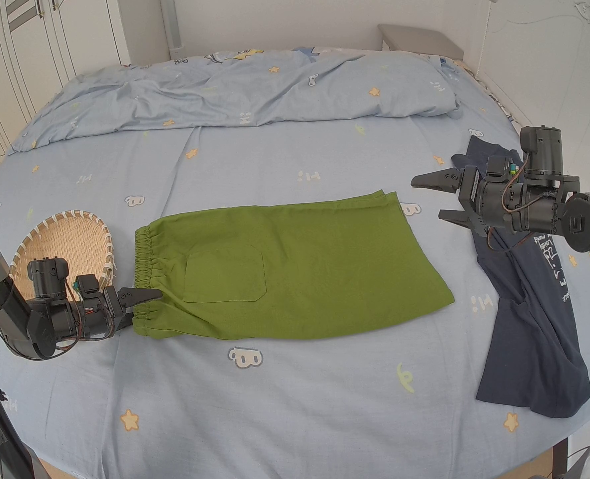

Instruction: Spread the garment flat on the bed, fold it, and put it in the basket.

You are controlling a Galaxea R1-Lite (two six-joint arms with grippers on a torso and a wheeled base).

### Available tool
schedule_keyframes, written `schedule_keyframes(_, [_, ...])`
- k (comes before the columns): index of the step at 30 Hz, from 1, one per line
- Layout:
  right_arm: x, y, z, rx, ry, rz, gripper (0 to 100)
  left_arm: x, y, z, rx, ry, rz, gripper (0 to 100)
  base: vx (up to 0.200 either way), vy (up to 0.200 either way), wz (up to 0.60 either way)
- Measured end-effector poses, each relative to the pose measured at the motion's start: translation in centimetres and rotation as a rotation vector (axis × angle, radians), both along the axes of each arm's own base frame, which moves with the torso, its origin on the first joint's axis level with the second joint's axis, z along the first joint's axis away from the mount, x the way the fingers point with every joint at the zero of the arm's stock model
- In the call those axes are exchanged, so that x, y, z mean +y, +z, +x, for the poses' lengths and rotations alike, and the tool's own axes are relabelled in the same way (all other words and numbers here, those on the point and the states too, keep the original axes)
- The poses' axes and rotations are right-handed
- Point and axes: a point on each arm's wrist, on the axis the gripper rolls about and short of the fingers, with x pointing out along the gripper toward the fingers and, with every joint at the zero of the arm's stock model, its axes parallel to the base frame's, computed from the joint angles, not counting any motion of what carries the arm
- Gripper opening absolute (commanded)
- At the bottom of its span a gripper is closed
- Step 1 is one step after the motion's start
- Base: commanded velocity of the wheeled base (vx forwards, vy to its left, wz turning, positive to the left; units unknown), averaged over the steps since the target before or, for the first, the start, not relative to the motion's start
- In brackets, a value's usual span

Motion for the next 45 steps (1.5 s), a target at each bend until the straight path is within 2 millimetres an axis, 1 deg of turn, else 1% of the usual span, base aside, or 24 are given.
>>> schedule_keyframes(5, [0.1,-0.1,0.1,0.003,0.002,-0.001,100,0.1,-0.1,0.5,-0.041,0.005,-0.006,100,0.0,0.0,0.0])
schedule_keyframes(12, [0.1,-0.1,0.1,0.003,0.003,0.0,100,-1.1,-0.4,1.4,-0.069,-0.003,-0.044,100,0.0,0.0,0.0])
schedule_keyframes(17, [0.1,-0.2,0.1,0.004,0.003,-0.001,100,-1.4,-0.5,1.5,-0.077,-0.004,-0.056,100,0.0,0.0,0.0])
schedule_keyframes(18, [0.1,-0.2,0.1,0.004,0.003,-0.001,100,-1.4,-0.5,1.5,-0.076,-0.004,-0.056,0,0.0,0.0,0.0])
schedule_keyframes(30, [-0.3,-0.5,0.5,0.015,-0.01,-0.004,100,-1.2,-0.9,1.1,-0.039,0.007,-0.065,0,0.0,0.0,0.0])
schedule_keyframes(36, [-1.3,-1.1,1.6,0.024,-0.037,-0.018,100,-1.1,-0.4,0.8,-0.021,0.011,-0.069,0,0.0,0.0,0.0])
schedule_keyframes(40, [-2.3,-2.4,2.7,0.065,-0.046,-0.068,100,-1.2,0.7,0.4,-0.011,0.01,-0.07,0,0.0,0.0,0.0])
schedule_keyframes(45, [-4.0,-4.6,3.9,0.119,-0.019,-0.187,100,-1.4,2.6,-0.1,-0.01,0.005,-0.07,0,0.0,0.0,0.0])
